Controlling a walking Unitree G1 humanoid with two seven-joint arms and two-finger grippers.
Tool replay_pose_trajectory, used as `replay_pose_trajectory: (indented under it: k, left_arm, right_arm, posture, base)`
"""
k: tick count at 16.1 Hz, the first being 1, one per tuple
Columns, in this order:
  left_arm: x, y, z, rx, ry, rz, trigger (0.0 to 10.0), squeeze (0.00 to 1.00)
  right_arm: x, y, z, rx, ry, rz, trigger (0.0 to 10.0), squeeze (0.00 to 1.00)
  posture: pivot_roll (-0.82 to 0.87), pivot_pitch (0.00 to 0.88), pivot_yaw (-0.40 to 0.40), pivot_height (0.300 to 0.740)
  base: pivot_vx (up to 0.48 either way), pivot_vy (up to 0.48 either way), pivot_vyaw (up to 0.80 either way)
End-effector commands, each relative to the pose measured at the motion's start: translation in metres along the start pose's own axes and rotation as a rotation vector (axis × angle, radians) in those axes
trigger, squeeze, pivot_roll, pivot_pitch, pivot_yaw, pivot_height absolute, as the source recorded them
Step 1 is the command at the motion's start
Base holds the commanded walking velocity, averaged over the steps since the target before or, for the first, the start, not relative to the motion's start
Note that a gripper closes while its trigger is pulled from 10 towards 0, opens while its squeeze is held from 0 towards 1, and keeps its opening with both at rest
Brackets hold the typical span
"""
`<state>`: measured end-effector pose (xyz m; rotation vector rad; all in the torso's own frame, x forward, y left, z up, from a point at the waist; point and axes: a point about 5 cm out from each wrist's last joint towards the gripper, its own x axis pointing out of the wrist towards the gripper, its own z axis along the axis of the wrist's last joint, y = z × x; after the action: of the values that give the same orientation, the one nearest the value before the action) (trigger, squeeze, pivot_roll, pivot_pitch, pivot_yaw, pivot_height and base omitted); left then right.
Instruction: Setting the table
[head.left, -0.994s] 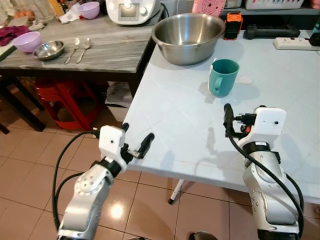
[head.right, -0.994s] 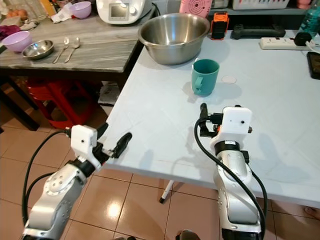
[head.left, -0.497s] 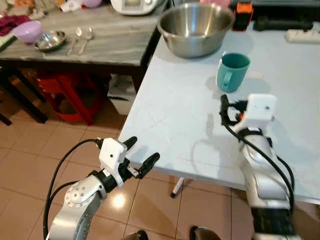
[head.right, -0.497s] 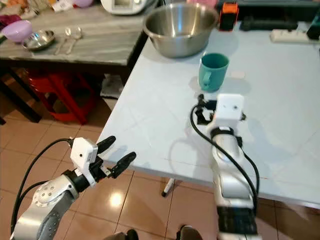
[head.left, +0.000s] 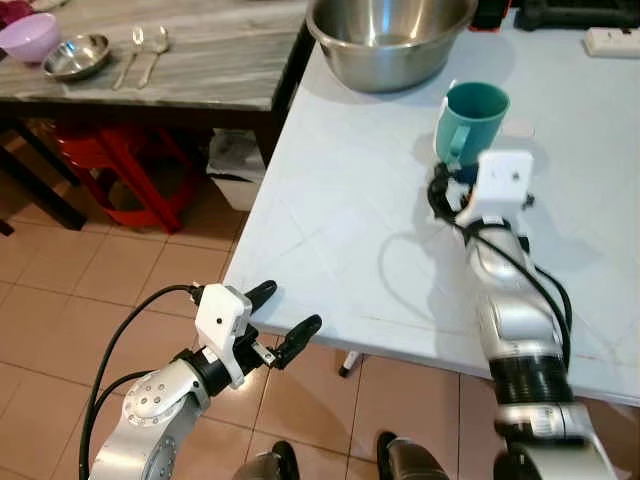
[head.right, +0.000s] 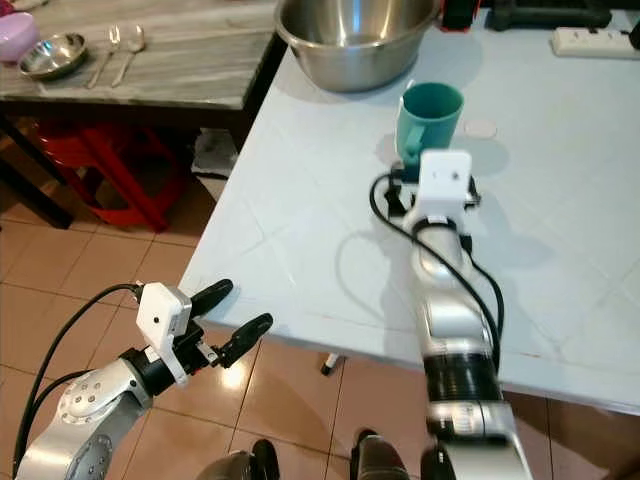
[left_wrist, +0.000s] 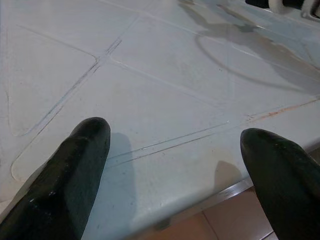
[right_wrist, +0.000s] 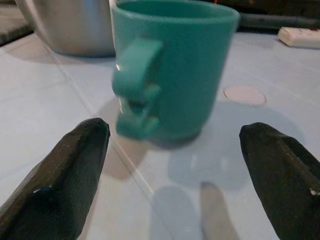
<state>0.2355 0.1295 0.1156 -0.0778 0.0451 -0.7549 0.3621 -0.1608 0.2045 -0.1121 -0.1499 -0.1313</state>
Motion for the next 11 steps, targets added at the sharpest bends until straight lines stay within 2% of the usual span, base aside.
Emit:
replay_pose_trajectory:
  k: [1, 4, 5, 6, 11]
  left_arm:
    - [-0.004, -0.002, -0.003, -0.009, 0.021, -0.007, 10.0, 0.0]
    - [-0.003, -0.002, -0.003, -0.014, 0.017, -0.007, 10.0, 0.0]
    - [-0.002, -0.003, -0.002, -0.014, 0.014, -0.007, 10.0, 0.0]
    - [-0.001, -0.004, 0.0, -0.014, 0.011, -0.008, 10.0, 0.0]
    - [0.002, -0.009, 0.011, -0.026, -0.033, -0.04, 10.0, 0.0]
  right_arm:
    - [0.002, 0.005, 0.002, -0.004, -0.01, 0.012, 10.0, 0.0]
    - [0.013, 0.009, 0.009, -0.006, -0.03, 0.017, 10.0, 0.0]
    - [0.015, 0.008, 0.012, -0.027, -0.042, 0.007, 1.1, 0.0]
    - [0.018, 0.006, 0.015, -0.023, -0.051, -0.004, 0.0, 0.0]
    - [0.023, -0.001, 0.021, -0.03, -0.082, -0.039, 0.0, 0.0]
  posture:
    - [-0.12, 0.279, 0.112, 0.74]
    - [-0.12, 0.274, 0.113, 0.74]
    - [-0.12, 0.274, 0.113, 0.74]
    - [-0.12, 0.272, 0.113, 0.74]
    - [-0.12, 0.272, 0.11, 0.74]
  base:
    - [0.0, 0.0, 0.0]
    - [0.0, 0.0, 0.0]
    - [0.0, 0.0, 0.0]
    - [0.0, 0.0, 0.0]
    - [0.0, 0.0, 0.0]
